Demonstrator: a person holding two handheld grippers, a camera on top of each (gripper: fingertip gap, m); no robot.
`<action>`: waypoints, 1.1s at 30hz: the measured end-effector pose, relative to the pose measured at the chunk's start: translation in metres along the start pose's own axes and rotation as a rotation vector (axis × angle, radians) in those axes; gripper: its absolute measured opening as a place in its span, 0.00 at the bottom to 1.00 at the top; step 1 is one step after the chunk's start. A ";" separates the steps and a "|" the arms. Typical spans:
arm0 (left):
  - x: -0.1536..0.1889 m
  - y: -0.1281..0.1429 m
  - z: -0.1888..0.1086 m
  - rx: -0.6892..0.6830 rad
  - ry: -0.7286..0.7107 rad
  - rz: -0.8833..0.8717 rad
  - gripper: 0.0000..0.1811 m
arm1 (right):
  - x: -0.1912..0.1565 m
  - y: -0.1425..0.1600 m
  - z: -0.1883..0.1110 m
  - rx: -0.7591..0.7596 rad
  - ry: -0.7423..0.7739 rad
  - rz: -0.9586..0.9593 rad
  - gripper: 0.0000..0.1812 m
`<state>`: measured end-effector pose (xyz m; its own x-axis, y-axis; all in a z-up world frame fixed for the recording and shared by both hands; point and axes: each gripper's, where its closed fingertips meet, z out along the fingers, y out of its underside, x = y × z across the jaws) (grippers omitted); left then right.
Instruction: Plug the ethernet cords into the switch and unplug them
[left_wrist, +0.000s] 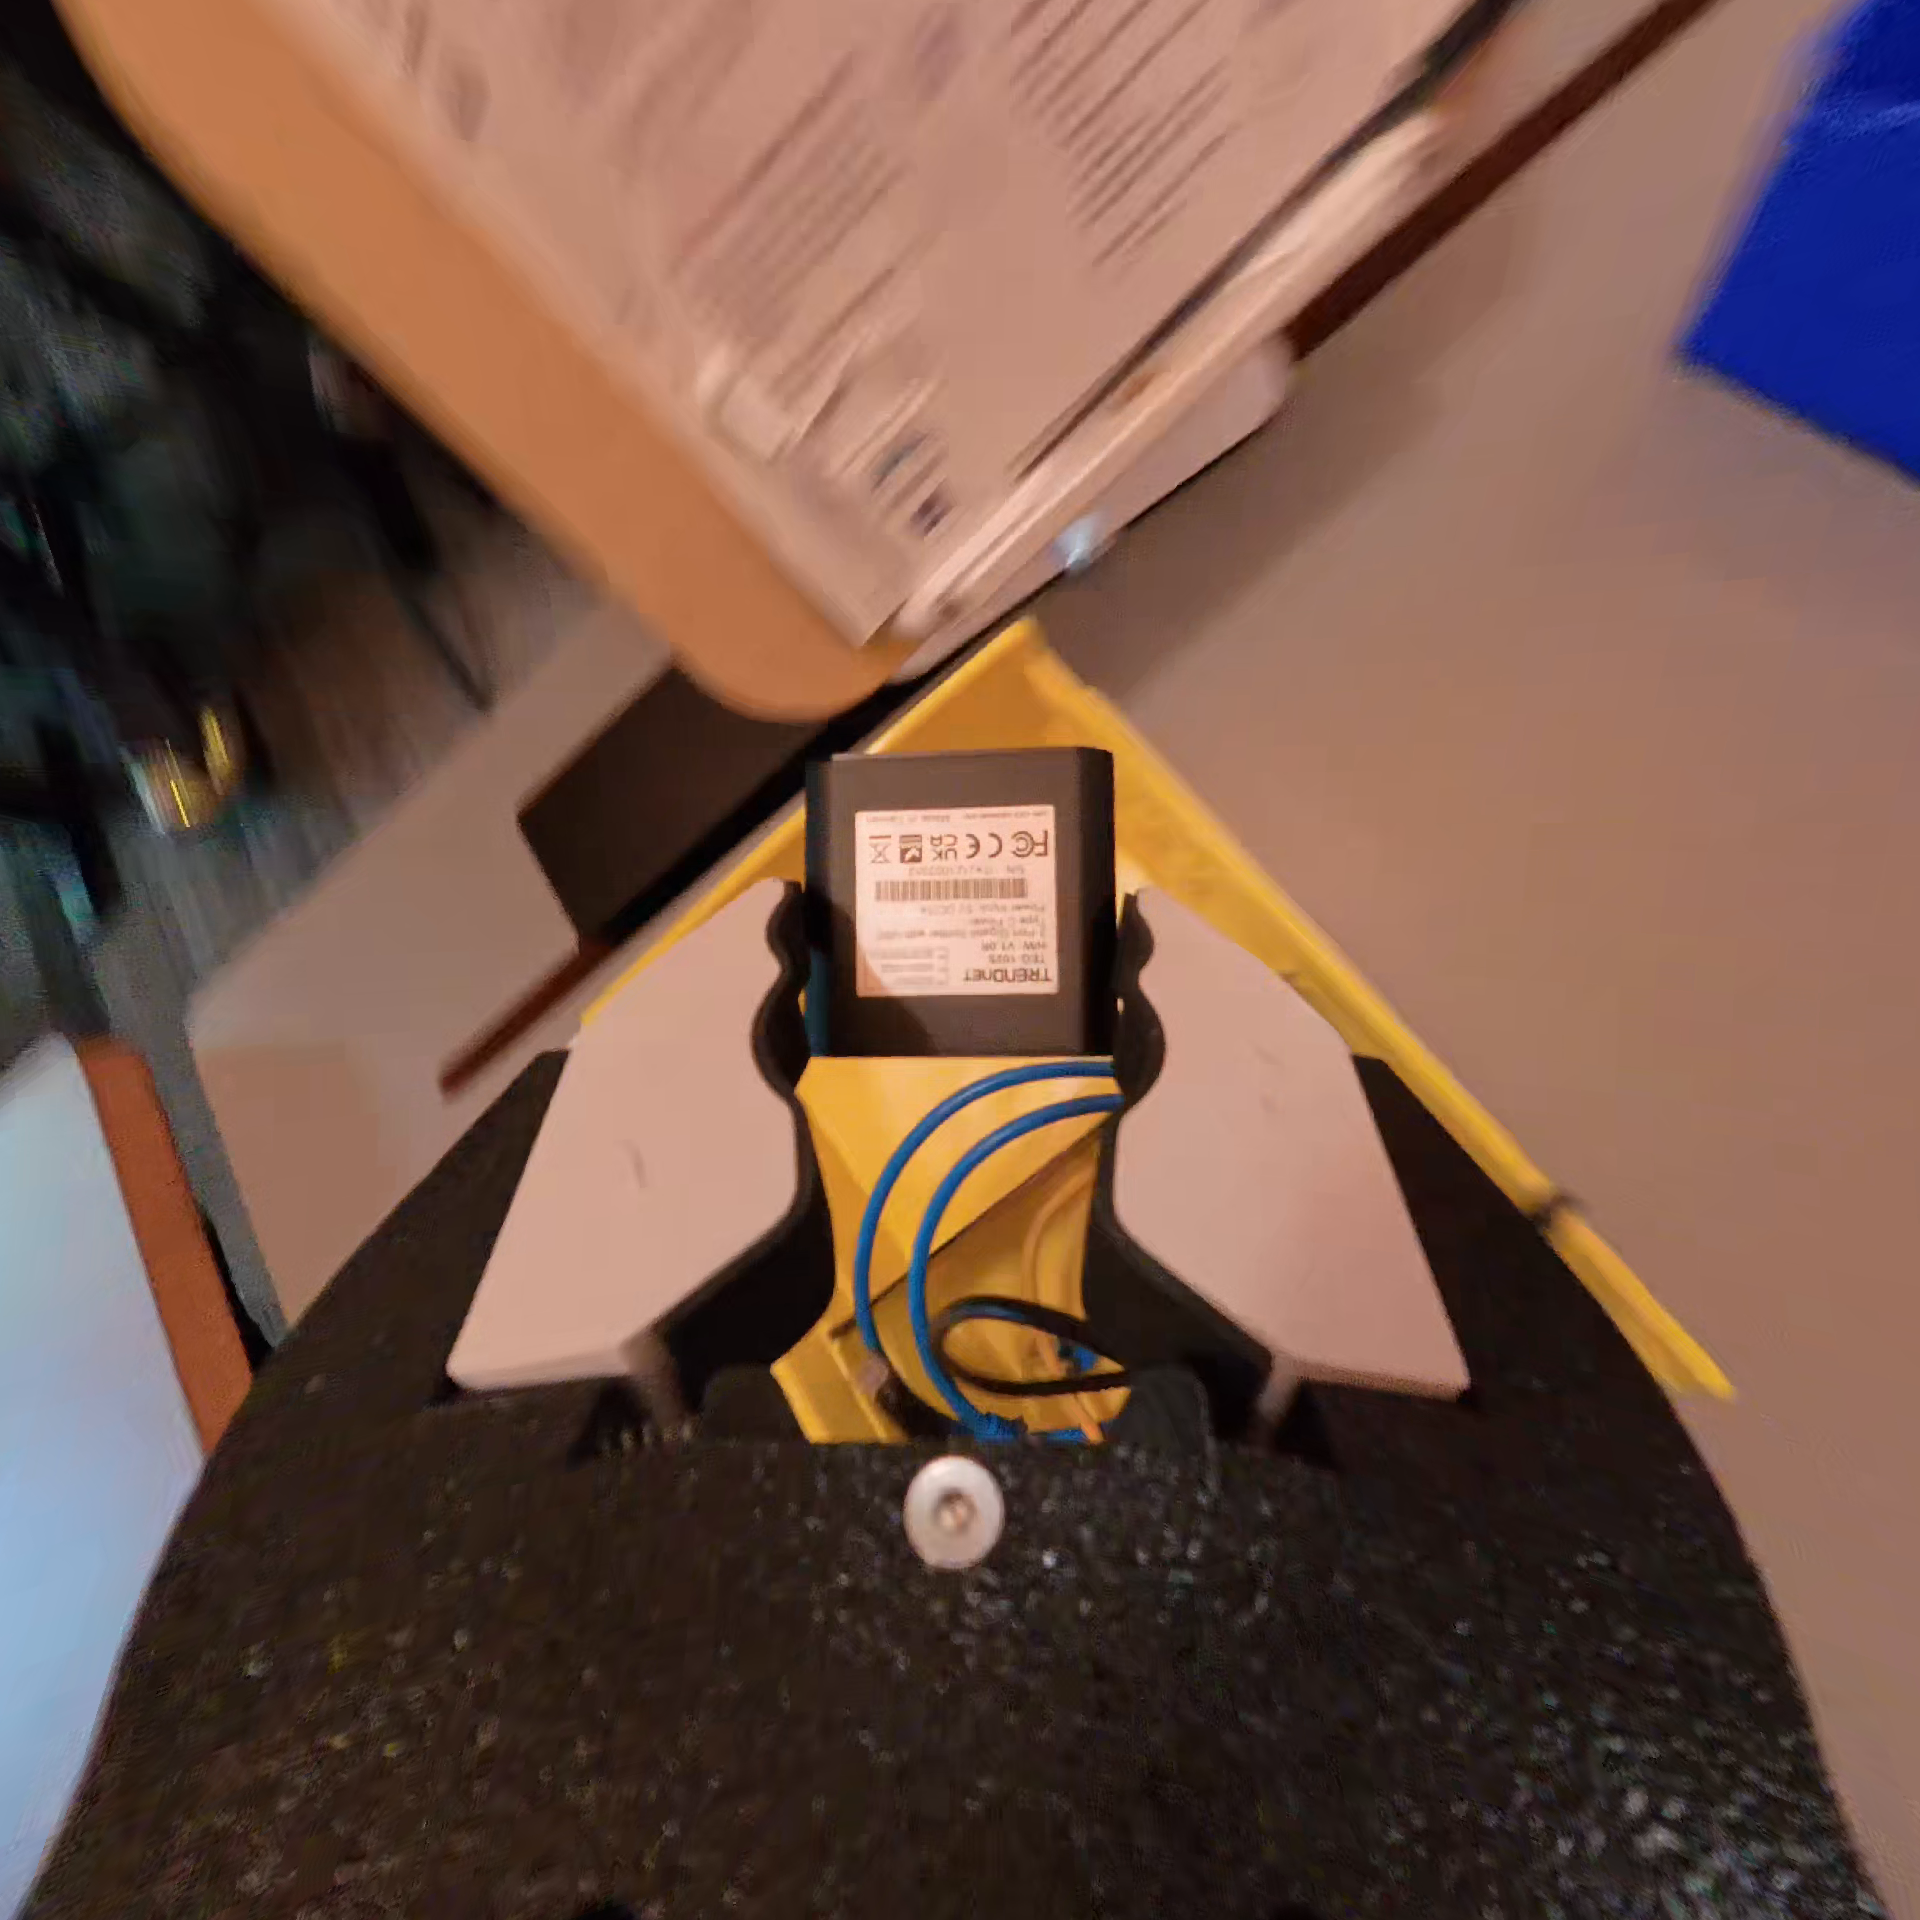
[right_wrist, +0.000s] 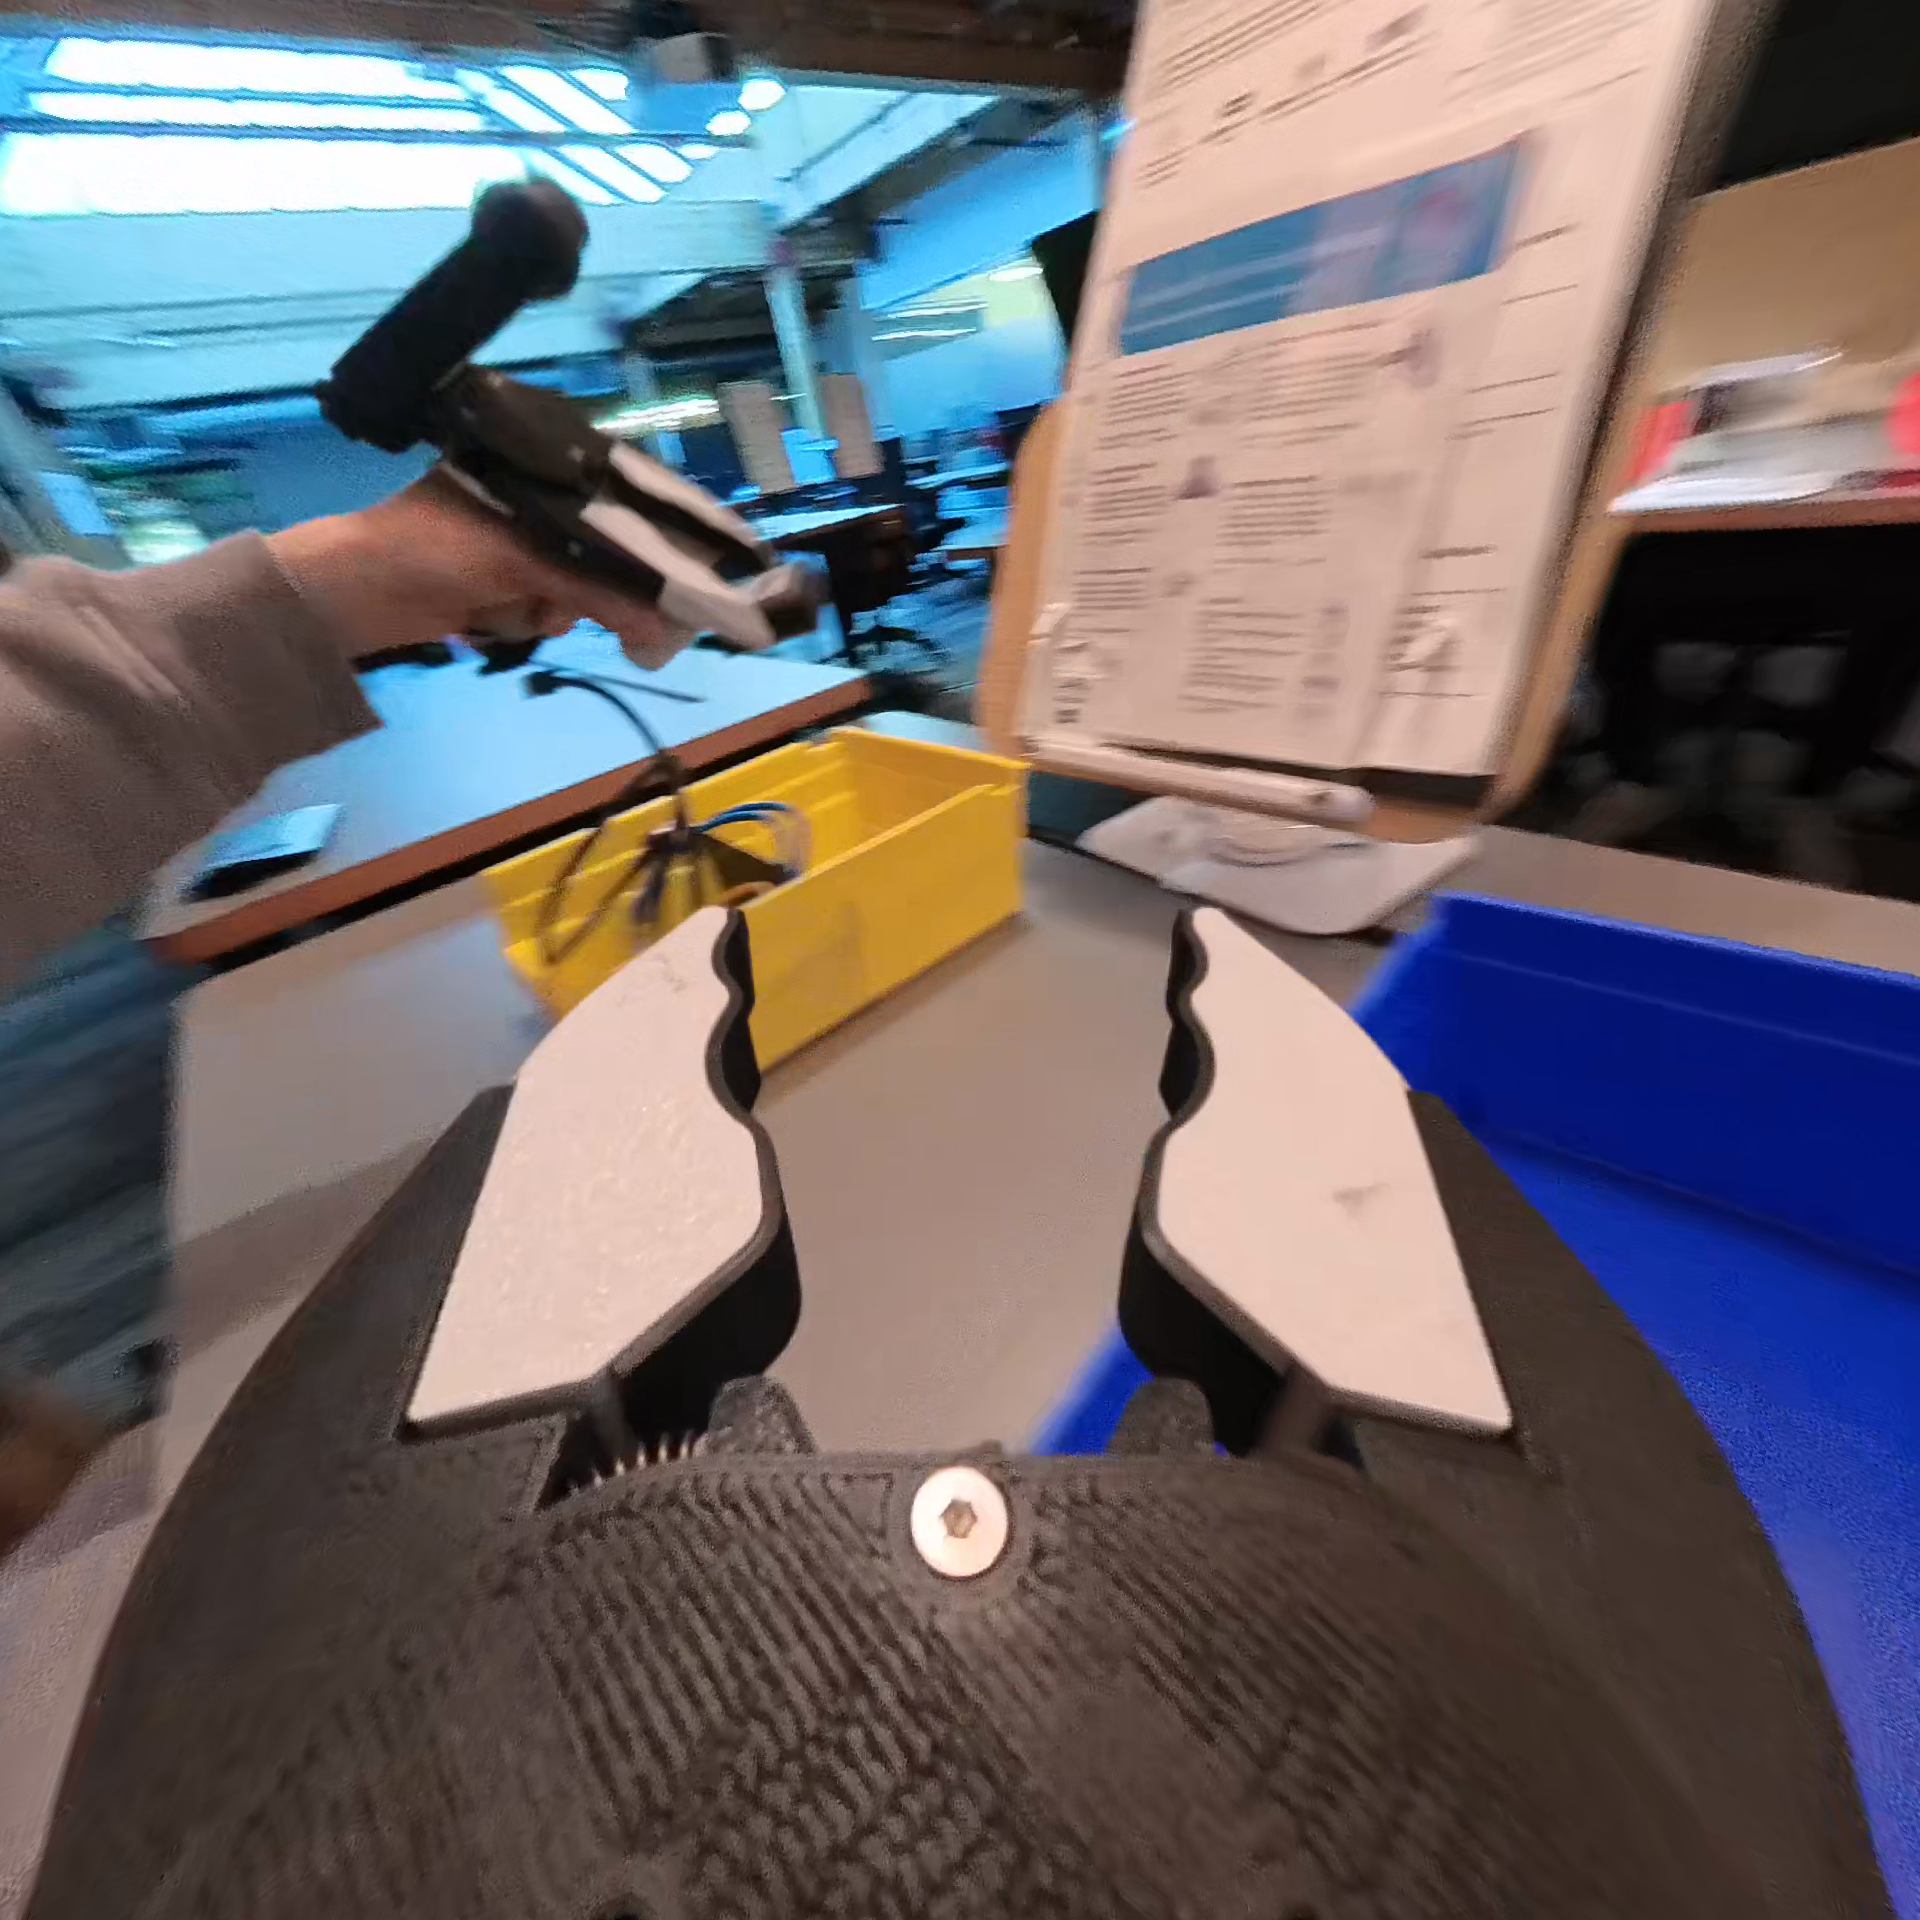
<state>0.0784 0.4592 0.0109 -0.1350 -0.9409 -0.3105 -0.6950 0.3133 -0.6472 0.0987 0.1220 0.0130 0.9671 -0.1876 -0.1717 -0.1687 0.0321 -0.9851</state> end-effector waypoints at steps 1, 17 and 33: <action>0.023 -0.013 -0.019 0.084 0.005 0.107 0.31 | -0.015 0.005 0.009 -0.014 -0.069 0.037 0.44; 0.272 0.041 -0.081 0.481 -0.324 1.060 0.31 | -0.156 0.084 0.063 -0.278 -0.777 0.601 0.33; 0.283 0.029 -0.129 0.868 0.071 0.530 0.44 | -0.159 0.046 0.031 -0.151 -1.267 1.044 0.14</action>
<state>-0.0714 0.1856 -0.0060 -0.3377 -0.6507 -0.6801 0.2146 0.6503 -0.7287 -0.0568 0.1836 -0.0051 -0.0518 0.7264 -0.6853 -0.7484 -0.4826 -0.4550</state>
